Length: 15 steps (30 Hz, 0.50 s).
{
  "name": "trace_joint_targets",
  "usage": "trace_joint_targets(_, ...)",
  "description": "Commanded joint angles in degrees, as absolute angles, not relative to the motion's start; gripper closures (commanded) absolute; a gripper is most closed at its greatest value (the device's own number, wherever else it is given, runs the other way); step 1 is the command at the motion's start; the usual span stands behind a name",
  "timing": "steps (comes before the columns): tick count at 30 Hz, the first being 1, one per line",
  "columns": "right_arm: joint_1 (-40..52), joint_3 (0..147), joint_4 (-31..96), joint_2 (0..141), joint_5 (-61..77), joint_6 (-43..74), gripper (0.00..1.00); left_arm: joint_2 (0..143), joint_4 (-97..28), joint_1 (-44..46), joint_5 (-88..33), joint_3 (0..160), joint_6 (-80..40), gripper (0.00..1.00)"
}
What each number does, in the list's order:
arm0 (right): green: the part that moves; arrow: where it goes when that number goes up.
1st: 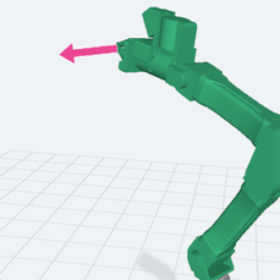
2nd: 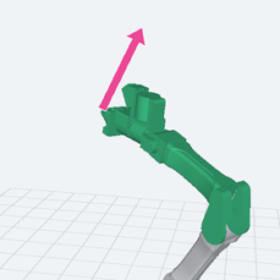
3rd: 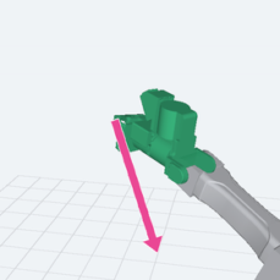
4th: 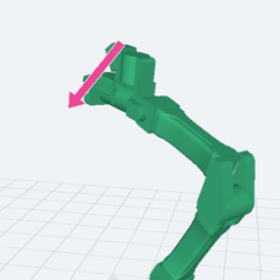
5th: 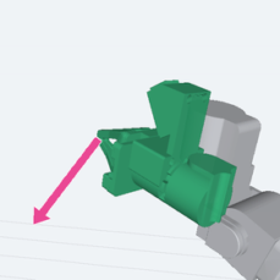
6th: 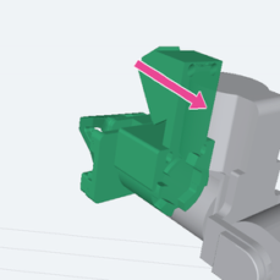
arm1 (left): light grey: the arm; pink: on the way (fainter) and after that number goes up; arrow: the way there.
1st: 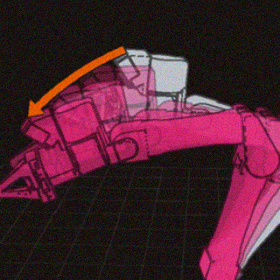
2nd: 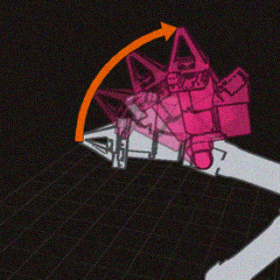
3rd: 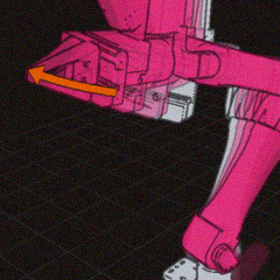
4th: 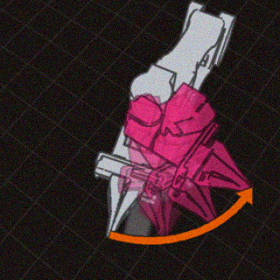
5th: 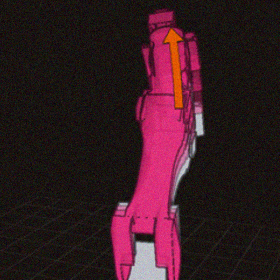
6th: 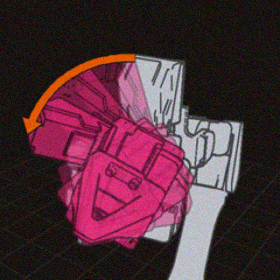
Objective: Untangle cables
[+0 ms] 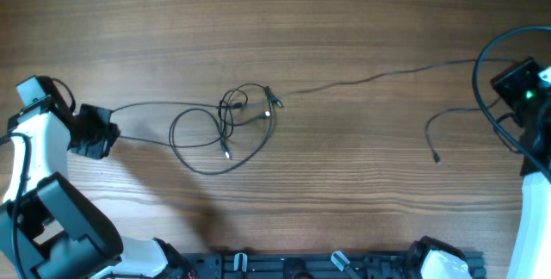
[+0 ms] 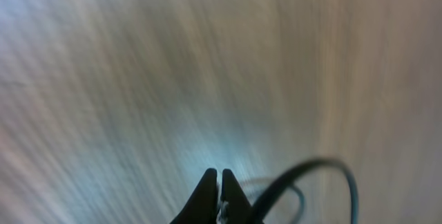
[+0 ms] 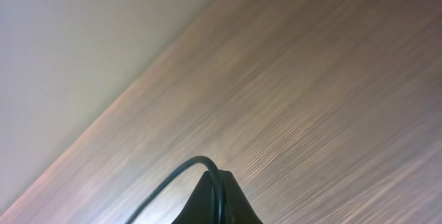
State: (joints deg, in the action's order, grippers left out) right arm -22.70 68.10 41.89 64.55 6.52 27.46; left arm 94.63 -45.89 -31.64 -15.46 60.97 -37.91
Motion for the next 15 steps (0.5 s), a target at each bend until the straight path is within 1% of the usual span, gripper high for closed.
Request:
trace_joint_targets(1,-20.4,67.02,45.74,69.52,20.75,28.38,0.96,94.85,-44.45,-24.97,-27.44,60.86,-27.46,0.96)
trace_joint_targets(3,-17.93,67.02,48.62,72.53,21.34,26.61,0.94,94.85,-43.55,-20.53,-27.4,60.86,-25.85,0.96)
trace_joint_targets(5,-15.05,67.02,50.5,75.72,21.3,22.48,0.91,94.85,-41.95,-17.1,-27.33,60.86,-25.87,0.96)
trace_joint_targets(6,-13.74,67.02,51.22,77.1,21.3,20.91,0.87,94.85,-40.97,-15.46,-27.14,60.86,-25.89,0.96)
trace_joint_targets(7,-12.43,67.02,51.75,78.48,21.3,20.12,0.8,94.85,-39.94,-13.98,-26.92,60.86,-25.89,0.96)
trace_joint_targets(11,-7.66,67.02,51.92,82.87,21.56,19.55,0.77,94.85,-36.82,-8.91,-25.76,60.86,-25.91,0.96)
trace_joint_targets(14,-3.16,67.05,49.93,85.49,22.04,19.75,0.64,94.85,-36.84,-6.42,-24.01,60.86,-25.91,0.96)
trace_joint_targets(15,-1.63,67.02,48.95,86.19,22.92,19.79,0.57,94.85,-36.86,-5.72,-23.7,60.86,-25.91,0.96)
